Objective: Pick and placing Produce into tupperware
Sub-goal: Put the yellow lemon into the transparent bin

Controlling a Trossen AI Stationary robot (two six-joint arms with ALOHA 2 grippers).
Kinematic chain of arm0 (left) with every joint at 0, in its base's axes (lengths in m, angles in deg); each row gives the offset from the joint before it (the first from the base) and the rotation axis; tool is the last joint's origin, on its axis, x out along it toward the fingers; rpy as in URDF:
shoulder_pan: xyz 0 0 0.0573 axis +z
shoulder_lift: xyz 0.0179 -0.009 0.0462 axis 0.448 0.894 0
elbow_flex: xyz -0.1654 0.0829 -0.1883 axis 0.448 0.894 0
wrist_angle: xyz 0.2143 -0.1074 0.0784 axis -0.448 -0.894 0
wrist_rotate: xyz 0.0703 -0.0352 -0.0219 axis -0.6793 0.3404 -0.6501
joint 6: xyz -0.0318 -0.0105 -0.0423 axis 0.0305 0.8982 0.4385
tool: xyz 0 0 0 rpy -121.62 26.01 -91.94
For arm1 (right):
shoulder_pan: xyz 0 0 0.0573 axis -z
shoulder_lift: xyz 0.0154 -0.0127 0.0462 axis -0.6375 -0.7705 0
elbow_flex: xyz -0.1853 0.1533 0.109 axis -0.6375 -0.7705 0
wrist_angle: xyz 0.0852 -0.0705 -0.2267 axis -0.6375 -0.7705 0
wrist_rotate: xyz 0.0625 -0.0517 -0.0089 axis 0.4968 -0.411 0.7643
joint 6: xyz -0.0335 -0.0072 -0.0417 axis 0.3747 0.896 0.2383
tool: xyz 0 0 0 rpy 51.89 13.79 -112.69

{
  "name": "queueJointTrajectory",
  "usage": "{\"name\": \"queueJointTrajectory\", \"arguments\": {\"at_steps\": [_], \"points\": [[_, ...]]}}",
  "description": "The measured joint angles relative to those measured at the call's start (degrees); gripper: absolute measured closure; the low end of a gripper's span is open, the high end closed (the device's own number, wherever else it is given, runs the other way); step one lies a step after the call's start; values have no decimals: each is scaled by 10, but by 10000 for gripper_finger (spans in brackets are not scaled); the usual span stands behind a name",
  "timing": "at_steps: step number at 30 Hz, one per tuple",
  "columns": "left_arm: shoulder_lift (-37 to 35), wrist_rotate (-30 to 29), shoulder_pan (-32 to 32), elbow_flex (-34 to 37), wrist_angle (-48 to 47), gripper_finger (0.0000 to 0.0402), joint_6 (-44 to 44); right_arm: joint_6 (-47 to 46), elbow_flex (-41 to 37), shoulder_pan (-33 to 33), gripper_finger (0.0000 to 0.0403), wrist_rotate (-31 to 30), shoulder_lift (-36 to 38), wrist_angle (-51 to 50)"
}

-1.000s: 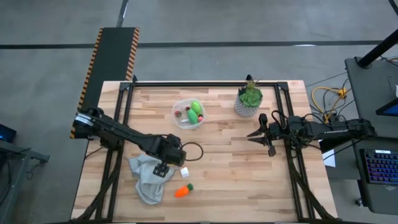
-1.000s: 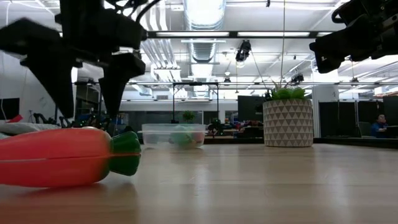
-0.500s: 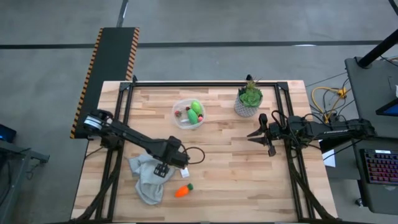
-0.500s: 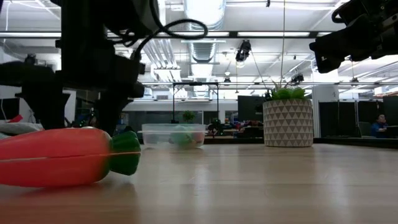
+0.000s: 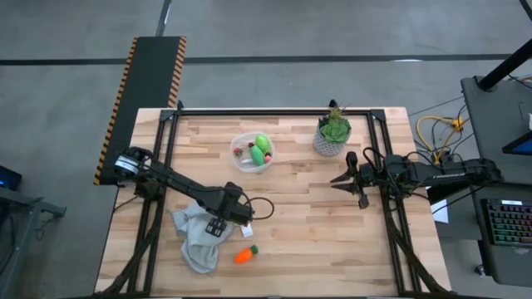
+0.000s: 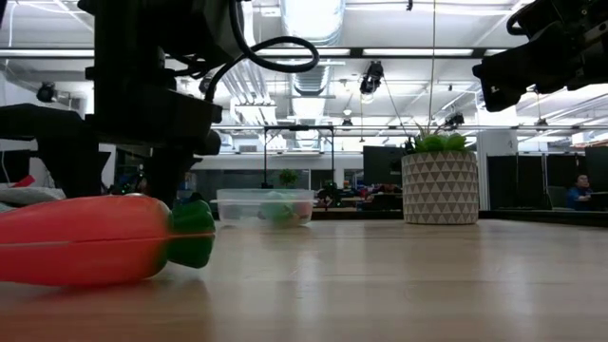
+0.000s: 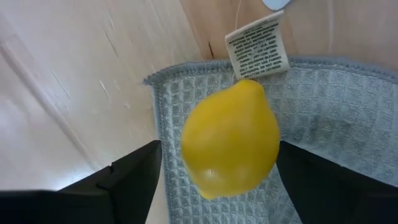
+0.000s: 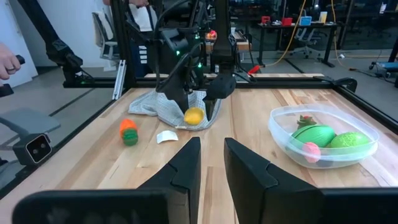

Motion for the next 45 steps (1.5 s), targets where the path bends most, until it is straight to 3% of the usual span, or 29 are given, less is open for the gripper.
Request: {"name": "queueJointTrajectory", "arguments": {"at_steps": [31,43,45], "points": [[-1,-23,0,-7,20,117,0,0,0,0,339,0,0,0],[0,-23,0,-4,19,218,0,0,0,0,339,0,0,0],[0,-23,0,-4,19,220,0,0,0,0,339,0,0,0]]}}
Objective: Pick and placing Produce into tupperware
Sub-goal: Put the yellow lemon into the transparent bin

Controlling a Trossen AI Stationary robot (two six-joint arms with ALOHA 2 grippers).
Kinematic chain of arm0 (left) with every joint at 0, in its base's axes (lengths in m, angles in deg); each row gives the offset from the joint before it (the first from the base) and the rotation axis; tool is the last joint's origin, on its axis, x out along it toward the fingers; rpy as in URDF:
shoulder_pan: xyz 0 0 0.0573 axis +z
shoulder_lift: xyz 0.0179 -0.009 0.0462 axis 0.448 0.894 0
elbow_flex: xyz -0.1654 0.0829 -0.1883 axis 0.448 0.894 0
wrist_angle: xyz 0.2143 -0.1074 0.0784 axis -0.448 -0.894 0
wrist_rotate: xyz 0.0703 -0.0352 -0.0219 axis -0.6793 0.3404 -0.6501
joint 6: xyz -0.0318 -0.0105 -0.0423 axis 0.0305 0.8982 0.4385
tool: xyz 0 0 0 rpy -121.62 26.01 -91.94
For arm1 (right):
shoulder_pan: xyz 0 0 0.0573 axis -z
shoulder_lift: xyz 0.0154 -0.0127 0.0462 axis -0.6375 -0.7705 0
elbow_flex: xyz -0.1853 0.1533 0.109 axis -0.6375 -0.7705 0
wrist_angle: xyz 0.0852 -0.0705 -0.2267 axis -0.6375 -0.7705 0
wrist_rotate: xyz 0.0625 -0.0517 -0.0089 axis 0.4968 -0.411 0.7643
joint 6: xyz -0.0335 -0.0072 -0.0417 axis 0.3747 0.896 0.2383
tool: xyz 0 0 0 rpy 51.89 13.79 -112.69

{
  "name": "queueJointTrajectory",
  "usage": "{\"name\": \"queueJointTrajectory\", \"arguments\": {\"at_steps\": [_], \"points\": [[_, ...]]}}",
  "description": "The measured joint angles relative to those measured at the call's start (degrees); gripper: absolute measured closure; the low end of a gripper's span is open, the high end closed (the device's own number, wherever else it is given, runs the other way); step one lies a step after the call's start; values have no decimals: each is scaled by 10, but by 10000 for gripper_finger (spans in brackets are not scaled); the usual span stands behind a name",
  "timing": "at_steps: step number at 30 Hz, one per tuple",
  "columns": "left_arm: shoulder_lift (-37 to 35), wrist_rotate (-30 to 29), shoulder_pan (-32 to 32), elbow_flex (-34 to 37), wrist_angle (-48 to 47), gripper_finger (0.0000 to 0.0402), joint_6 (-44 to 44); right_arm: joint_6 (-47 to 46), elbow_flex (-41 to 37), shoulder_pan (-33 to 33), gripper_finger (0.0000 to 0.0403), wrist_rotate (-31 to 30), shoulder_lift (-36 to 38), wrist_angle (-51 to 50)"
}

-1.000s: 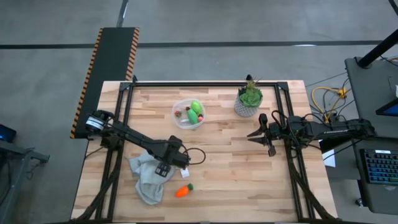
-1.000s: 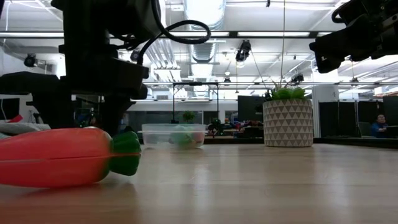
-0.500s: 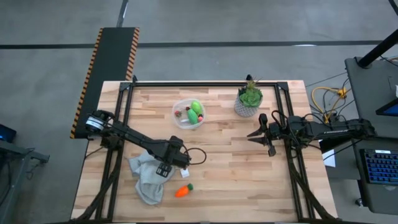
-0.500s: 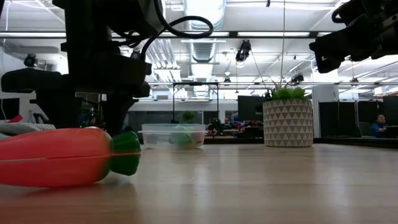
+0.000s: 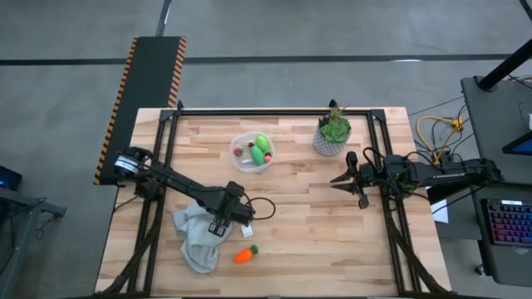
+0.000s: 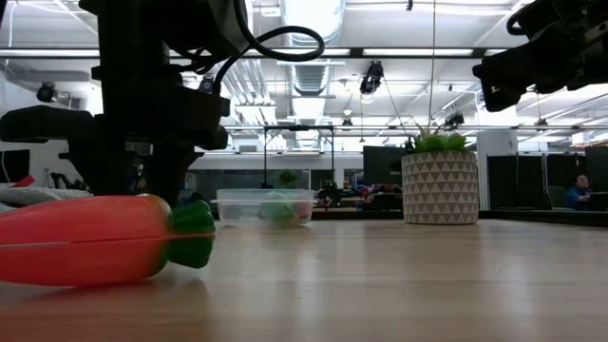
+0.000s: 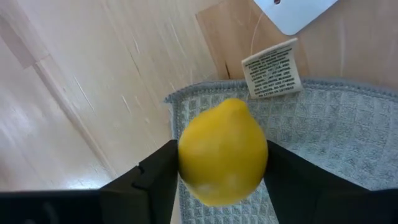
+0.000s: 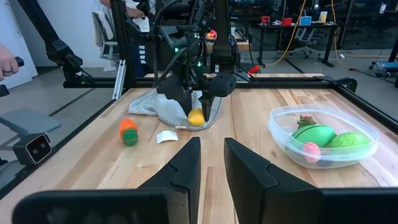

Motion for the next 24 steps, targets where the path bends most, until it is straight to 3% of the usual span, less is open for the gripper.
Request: {"name": "queueJointTrajectory", "arguments": {"at_steps": [15,24], "points": [[-32,-13,1,-7,-7,220,-1,0,0,0,339,0,0,0],[-61,-138,41,-7,12,220,-56,0,0,0,339,0,0,0]]}}
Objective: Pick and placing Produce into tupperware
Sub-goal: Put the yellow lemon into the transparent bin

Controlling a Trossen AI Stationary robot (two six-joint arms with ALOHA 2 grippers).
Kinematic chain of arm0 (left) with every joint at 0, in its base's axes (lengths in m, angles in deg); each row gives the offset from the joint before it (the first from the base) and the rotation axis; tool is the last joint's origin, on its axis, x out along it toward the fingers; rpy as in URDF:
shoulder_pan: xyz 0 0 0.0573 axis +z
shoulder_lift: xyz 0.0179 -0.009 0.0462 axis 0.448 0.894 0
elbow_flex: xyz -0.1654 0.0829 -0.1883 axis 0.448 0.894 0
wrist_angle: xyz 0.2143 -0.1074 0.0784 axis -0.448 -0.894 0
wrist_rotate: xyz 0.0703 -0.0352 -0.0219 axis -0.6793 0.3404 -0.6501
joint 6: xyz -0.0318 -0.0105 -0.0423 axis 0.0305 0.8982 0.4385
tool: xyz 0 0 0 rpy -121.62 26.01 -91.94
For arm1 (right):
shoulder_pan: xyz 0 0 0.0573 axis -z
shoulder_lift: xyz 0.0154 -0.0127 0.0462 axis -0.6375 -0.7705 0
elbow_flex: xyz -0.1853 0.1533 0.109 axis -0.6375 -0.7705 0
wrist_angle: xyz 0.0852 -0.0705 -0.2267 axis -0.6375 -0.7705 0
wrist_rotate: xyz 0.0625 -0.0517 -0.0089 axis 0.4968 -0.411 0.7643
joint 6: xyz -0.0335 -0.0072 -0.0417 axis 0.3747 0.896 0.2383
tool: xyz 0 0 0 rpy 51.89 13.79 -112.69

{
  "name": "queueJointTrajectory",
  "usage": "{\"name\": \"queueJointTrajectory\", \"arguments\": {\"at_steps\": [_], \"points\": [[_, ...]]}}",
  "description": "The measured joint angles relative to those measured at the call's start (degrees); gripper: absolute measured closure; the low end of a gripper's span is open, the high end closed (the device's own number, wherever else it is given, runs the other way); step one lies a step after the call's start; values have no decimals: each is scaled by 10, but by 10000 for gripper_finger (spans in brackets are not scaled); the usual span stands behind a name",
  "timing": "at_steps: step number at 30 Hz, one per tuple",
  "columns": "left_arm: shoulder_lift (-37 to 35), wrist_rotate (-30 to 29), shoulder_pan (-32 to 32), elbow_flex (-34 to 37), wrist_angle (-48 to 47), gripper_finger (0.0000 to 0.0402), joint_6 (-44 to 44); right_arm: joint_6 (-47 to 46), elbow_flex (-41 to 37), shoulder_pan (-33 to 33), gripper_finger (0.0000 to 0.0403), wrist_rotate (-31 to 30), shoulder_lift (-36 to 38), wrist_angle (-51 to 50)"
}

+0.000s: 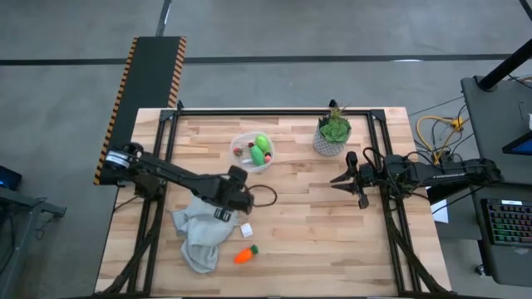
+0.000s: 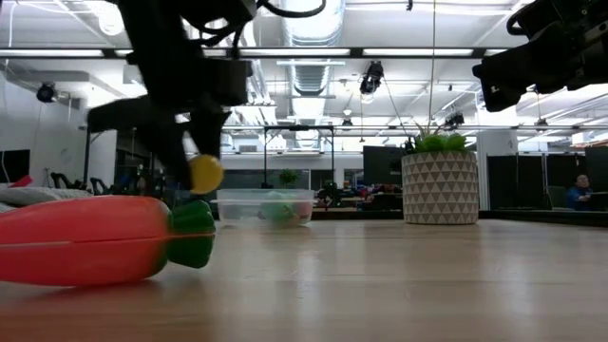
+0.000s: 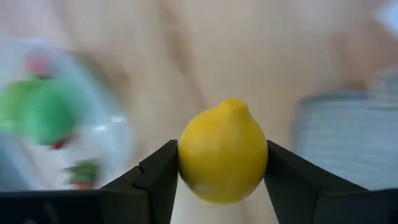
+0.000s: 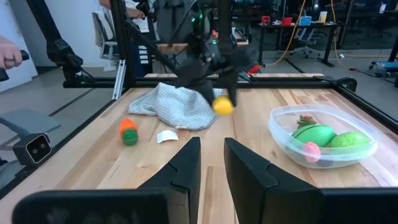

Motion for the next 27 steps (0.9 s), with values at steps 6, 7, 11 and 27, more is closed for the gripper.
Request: {"name": "queueJointTrajectory", "arguments": {"at_steps": [6,7,11,27], "points": [[-5,-36,61,0,62,220,-64,0,0,0,339,0,0,0],[-5,-31,73,0,72,220,-79,0,0,0,339,0,0,0],[-5,-25,125,-1,102,220,-121,0,0,0,339,0,0,-1],[-17,107,270,-1,107,220,-152,1,0,0,339,0,0,-9]]}}
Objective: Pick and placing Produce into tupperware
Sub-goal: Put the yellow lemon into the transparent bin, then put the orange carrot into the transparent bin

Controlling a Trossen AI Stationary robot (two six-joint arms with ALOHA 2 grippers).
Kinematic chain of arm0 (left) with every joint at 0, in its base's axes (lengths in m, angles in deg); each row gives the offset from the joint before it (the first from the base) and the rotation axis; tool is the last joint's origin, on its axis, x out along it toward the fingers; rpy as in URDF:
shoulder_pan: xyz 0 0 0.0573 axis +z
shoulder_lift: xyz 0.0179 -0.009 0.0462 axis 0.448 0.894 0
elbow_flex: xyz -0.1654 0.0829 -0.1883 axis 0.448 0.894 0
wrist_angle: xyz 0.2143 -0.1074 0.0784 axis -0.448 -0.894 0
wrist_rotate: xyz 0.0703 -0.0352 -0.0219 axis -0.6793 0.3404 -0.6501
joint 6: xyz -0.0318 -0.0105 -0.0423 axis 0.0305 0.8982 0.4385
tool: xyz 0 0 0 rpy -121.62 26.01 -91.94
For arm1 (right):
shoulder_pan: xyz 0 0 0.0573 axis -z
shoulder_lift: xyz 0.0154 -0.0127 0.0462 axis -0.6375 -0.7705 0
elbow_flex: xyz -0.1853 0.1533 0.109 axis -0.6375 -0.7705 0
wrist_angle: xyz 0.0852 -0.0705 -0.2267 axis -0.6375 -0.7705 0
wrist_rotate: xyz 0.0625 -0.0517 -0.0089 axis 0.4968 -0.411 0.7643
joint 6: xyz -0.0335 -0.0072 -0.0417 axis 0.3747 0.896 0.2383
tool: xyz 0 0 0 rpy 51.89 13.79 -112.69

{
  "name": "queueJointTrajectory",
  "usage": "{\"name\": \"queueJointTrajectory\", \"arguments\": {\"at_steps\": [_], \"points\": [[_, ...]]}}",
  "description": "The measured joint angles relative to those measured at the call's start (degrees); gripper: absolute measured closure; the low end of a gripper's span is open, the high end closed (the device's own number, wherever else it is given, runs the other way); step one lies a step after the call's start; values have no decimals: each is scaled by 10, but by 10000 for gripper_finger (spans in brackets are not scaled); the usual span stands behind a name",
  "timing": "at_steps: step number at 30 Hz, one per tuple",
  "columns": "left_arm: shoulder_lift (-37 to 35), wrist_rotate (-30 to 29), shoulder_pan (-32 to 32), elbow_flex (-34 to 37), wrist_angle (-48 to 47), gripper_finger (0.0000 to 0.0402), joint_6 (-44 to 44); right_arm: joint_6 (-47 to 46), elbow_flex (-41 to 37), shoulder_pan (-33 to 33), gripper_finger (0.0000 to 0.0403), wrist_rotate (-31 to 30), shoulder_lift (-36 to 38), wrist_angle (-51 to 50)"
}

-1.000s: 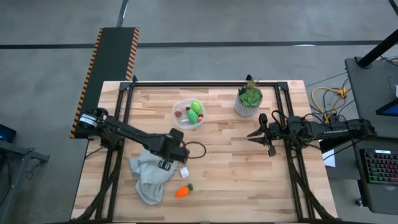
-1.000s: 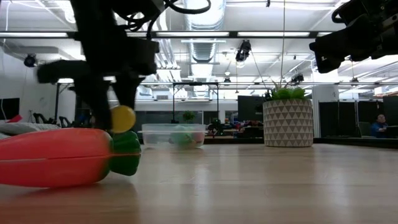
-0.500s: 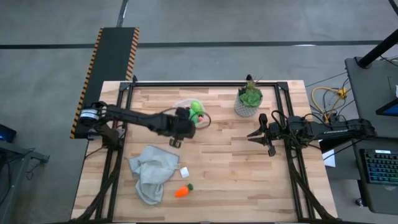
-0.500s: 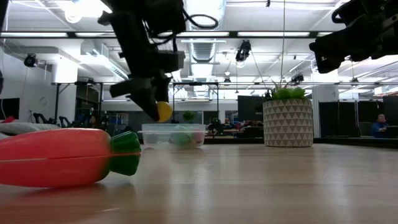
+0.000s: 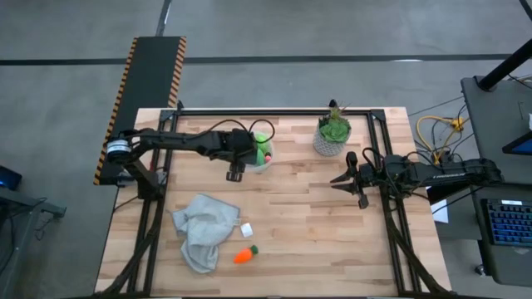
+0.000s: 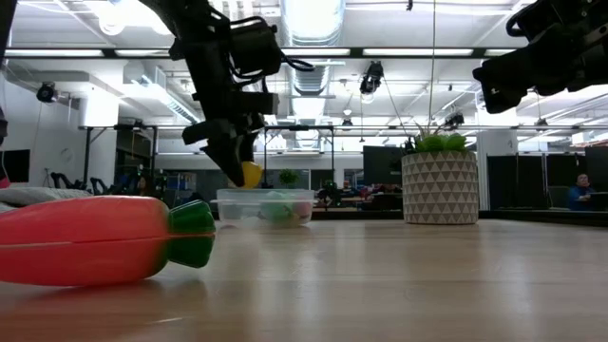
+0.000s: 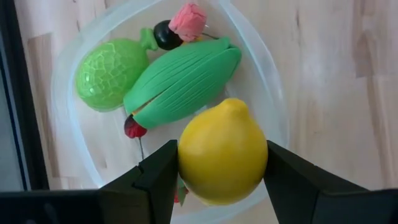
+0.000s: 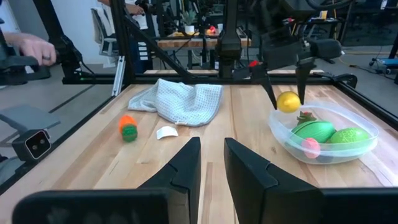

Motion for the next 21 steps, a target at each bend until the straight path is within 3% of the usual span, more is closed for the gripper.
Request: {"name": "queueJointTrajectory", "arguments": {"at_steps": [8,21], "points": [[0,1,2,0,4,174,-1,1,0,0,339,0,0,0],[-14,4,-26,1,9,165,17,4,0,0,339,0,0,0]]}}
